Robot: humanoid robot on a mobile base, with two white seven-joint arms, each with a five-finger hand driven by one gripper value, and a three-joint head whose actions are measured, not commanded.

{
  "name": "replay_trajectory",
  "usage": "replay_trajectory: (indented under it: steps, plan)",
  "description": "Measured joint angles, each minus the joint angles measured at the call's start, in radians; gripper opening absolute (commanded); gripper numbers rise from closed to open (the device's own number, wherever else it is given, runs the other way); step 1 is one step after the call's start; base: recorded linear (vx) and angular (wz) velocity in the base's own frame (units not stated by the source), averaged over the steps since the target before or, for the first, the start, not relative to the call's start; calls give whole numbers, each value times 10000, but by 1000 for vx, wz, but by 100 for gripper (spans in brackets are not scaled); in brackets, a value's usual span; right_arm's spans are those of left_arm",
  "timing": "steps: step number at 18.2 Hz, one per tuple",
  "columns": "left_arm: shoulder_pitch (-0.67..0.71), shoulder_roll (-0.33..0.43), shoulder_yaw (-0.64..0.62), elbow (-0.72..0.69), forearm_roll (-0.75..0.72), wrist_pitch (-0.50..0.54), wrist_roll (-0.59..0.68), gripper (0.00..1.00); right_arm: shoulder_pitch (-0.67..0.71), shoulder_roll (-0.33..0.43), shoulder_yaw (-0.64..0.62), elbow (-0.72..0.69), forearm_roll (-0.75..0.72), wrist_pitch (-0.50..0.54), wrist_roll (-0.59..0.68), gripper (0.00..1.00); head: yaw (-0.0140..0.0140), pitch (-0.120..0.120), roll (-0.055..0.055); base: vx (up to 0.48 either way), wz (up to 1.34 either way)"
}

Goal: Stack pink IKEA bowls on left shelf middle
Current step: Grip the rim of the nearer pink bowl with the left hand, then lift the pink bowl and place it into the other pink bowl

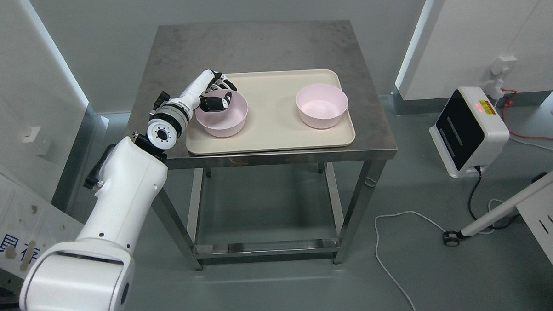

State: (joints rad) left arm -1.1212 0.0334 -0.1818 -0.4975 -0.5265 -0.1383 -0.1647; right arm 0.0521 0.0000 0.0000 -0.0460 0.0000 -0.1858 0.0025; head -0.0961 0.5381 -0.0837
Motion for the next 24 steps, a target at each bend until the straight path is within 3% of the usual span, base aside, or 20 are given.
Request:
replay_trajectory:
  steps: [12,24]
  plan:
    - [-1013,-229,-90,-867,187,204,-446,1,0,0,0,0,0,0,-1,100,0,0,0,0,0]
    - [-1497,-302,-4225,-1769,2790,245,-258,2,0,0,0,0,0,0,-1,100,0,0,0,0,0]
